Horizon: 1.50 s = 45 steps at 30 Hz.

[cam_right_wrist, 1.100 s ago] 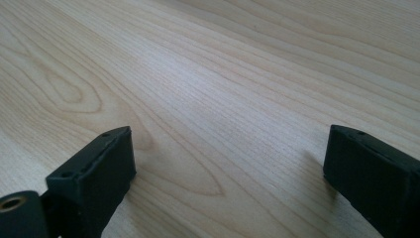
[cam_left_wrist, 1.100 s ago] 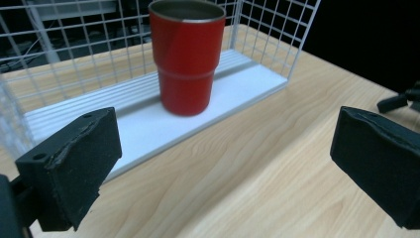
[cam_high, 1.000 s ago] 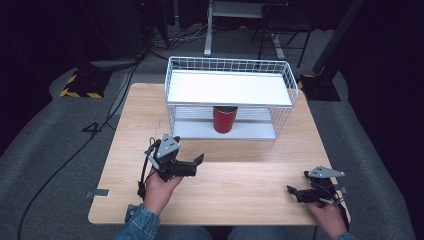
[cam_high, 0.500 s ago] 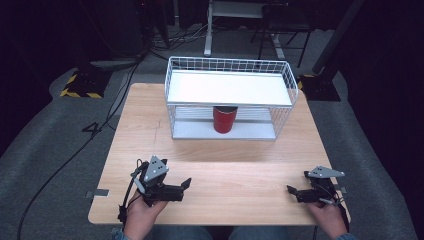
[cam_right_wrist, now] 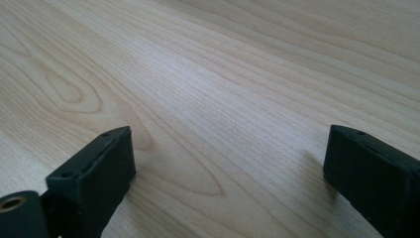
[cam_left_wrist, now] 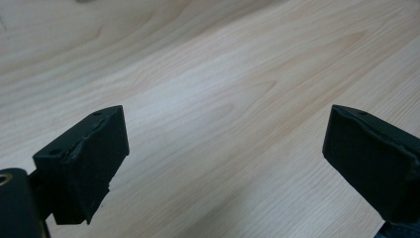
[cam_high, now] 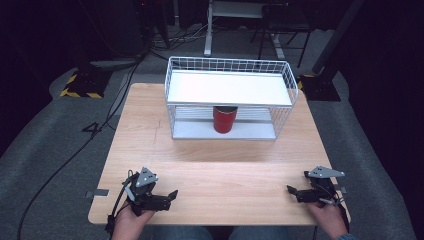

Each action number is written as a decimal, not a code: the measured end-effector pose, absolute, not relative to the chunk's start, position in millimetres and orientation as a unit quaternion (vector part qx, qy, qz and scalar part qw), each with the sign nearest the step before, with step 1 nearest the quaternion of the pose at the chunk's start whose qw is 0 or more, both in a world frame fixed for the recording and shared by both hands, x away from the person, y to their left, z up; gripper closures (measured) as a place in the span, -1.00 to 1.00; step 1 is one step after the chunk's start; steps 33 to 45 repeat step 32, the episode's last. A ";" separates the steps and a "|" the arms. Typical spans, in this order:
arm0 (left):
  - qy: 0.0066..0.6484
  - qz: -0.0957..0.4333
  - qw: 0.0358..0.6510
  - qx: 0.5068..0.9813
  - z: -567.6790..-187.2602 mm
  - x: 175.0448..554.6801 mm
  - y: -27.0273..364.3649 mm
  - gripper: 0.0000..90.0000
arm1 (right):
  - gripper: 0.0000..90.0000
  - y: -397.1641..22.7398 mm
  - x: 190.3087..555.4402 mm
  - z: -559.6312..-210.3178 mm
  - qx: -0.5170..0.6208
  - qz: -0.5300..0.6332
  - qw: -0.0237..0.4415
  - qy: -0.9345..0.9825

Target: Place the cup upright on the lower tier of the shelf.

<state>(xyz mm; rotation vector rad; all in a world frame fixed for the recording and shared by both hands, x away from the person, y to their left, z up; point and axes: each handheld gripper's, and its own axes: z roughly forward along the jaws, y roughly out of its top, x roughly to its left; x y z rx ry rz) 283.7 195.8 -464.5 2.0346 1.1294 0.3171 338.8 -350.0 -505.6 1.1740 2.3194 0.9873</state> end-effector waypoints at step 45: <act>0.422 0.154 0.318 0.835 -505.4 294.3 199.8 -1.00 | -0.87 -349.9 338.7 -505.6 0.415 0.349 0.179 0.821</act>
